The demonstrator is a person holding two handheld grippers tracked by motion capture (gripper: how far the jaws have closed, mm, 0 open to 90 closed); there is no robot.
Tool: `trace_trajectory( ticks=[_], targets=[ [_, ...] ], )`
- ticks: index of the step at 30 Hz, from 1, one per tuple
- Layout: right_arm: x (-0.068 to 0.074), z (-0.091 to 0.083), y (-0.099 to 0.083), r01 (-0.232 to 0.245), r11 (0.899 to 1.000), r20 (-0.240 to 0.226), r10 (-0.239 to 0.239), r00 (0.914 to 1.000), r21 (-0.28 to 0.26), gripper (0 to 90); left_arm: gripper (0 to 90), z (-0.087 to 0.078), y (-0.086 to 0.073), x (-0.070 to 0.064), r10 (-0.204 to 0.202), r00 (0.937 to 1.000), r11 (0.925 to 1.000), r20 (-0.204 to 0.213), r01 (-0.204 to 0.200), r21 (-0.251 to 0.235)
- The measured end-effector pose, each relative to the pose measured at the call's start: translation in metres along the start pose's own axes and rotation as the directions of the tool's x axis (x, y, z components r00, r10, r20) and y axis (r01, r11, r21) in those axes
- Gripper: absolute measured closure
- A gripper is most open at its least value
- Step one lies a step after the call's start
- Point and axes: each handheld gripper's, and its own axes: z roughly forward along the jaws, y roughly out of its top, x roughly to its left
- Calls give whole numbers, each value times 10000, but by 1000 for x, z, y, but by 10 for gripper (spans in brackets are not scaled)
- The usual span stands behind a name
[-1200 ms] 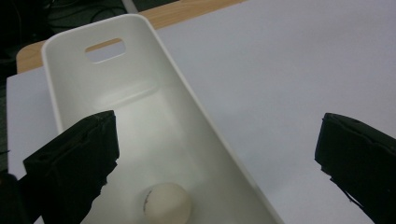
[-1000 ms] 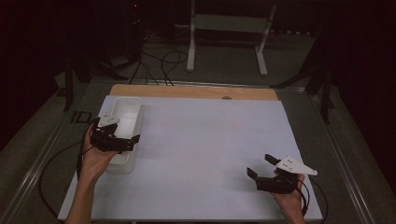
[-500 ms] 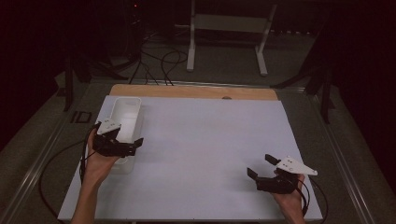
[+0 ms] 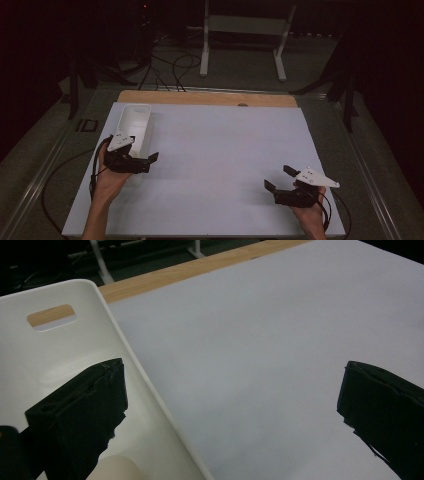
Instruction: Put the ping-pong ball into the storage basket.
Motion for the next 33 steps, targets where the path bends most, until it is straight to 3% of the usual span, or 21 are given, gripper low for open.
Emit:
trace_trajectory(
  ticks=[17, 33],
  targets=[
    [0, 0, 0, -42, 10000, -28, 42, 10000, -24, 80, 4, -4, -7, -10, 486, 9970, 9962, 603, -440, -752],
    [0, 0, 0, -16, 10000, -41, 16, 10000, -9, 80, 4, 2, -18, -22, 789, 9935, 9942, 815, -725, -789]
  ],
)
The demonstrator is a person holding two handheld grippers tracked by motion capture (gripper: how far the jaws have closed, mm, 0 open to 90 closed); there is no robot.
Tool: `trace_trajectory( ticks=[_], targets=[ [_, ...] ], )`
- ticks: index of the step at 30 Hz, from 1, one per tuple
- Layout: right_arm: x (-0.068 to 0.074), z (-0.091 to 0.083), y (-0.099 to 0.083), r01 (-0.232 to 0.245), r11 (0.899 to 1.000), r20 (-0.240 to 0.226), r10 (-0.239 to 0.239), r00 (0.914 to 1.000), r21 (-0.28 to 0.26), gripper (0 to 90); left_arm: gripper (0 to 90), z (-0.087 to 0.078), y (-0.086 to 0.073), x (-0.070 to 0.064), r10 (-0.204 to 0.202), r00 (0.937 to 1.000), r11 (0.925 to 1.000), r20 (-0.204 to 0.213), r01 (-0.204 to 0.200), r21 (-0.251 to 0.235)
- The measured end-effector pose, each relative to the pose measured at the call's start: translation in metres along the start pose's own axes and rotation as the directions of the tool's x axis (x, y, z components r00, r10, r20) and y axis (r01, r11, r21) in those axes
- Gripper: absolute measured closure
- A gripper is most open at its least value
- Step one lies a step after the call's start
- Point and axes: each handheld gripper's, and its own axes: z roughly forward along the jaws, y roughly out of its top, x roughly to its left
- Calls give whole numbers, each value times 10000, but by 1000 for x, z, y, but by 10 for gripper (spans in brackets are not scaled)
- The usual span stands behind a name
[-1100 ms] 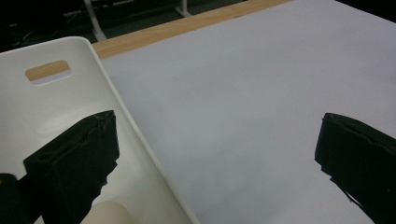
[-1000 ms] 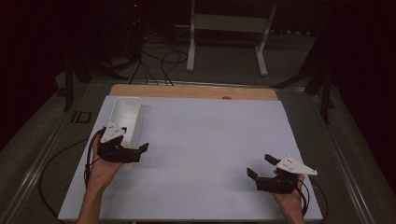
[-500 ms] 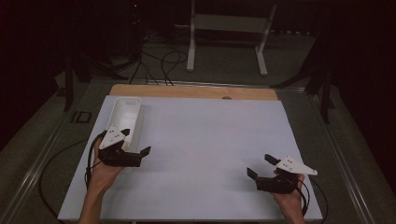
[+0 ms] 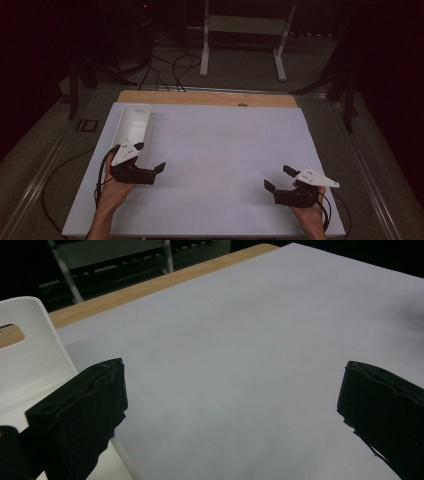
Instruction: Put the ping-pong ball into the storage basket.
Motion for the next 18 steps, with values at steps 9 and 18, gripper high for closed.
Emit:
trace_trajectory(
  ticks=[9, 18],
  targets=[
    [1, 1, -1, 9, 10000, -25, -9, 10000, 36, 80, 4, -2, -6, 0, -128, 9999, 9999, 0, 128, -103],
    [1, 2, -2, 90, 9999, -30, -90, 10000, 55, 80, 4, -7, -13, 4, -474, 9989, 9984, -58, 472, -295]
  ],
)
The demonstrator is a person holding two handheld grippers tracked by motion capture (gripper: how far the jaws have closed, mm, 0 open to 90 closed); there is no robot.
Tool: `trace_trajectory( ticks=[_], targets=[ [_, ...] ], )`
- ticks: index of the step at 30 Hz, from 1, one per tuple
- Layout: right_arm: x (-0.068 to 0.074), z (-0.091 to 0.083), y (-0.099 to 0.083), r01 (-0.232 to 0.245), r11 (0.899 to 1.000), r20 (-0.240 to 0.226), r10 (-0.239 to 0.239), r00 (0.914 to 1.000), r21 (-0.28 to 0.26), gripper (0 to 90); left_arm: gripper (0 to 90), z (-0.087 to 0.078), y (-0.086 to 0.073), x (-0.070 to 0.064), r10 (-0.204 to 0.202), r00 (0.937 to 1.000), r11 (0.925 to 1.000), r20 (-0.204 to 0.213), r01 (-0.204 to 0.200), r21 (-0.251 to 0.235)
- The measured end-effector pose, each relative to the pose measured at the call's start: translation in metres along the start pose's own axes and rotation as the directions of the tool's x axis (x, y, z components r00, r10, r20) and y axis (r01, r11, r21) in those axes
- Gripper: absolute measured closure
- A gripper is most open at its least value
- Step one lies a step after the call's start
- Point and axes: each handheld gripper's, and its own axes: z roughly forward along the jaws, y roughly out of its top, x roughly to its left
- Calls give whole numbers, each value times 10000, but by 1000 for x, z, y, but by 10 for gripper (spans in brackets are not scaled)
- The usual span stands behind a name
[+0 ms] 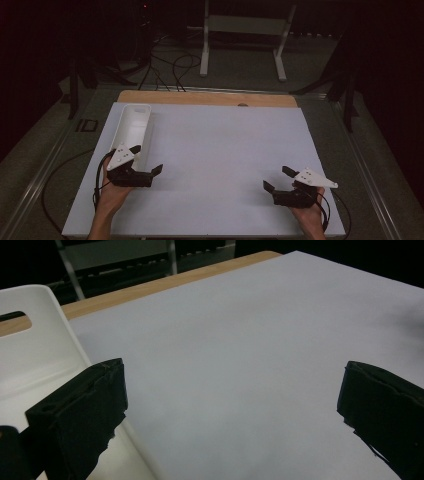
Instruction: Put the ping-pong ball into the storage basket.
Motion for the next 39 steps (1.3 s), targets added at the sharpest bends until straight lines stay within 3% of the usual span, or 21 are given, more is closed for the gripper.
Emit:
trace_trajectory(
  ticks=[18, 39],
  targets=[
    [1, -2, 0, 164, 9992, 257, -155, 9996, -354, 80, 4, 1, -10, 0, -135, 9999, 9999, -1, 135, 5],
    [0, -3, 2, 247, 9981, 372, -226, 9991, -562, 80, 5, 0, -13, -1, 17, 10000, 9999, 5, -17, -167]
  ],
)
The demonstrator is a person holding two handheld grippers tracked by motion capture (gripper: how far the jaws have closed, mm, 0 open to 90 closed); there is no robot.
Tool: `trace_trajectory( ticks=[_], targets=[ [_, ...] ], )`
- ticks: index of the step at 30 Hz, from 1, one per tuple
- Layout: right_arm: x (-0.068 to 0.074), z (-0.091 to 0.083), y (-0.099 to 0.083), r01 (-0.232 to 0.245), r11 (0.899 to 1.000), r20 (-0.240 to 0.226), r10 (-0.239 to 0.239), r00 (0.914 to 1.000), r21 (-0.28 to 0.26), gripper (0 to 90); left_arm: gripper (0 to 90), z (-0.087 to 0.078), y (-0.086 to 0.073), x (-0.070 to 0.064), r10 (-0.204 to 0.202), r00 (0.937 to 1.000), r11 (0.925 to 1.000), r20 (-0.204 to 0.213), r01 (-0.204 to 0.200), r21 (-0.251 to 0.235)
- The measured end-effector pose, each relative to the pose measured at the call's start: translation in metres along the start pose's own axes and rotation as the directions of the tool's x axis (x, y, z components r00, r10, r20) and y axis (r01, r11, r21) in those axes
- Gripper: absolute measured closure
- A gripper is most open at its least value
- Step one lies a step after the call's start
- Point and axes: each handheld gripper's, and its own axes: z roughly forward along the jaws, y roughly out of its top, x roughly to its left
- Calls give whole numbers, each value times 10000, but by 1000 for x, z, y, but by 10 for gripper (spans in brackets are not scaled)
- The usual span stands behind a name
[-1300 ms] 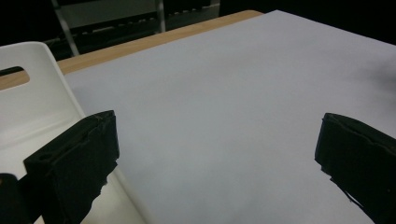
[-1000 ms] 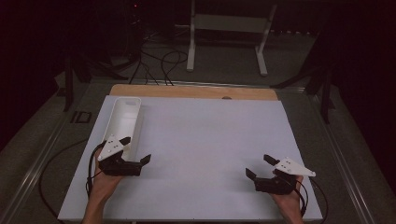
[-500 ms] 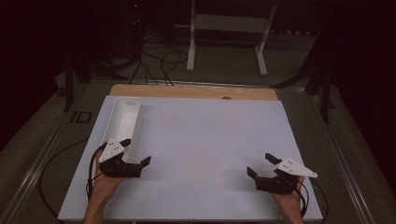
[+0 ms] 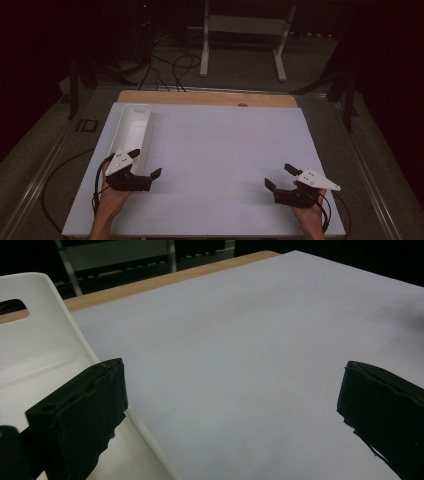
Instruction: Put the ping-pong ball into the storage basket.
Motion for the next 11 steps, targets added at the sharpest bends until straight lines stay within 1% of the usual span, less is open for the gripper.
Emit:
trace_trajectory(
  ticks=[11],
  targets=[
    [0, 2, -1, -24, 10000, -63, 24, 10000, 28, 80, 5, 0, 0, 1, -16, 10000, 10000, -35, 16, -85]
  ],
)
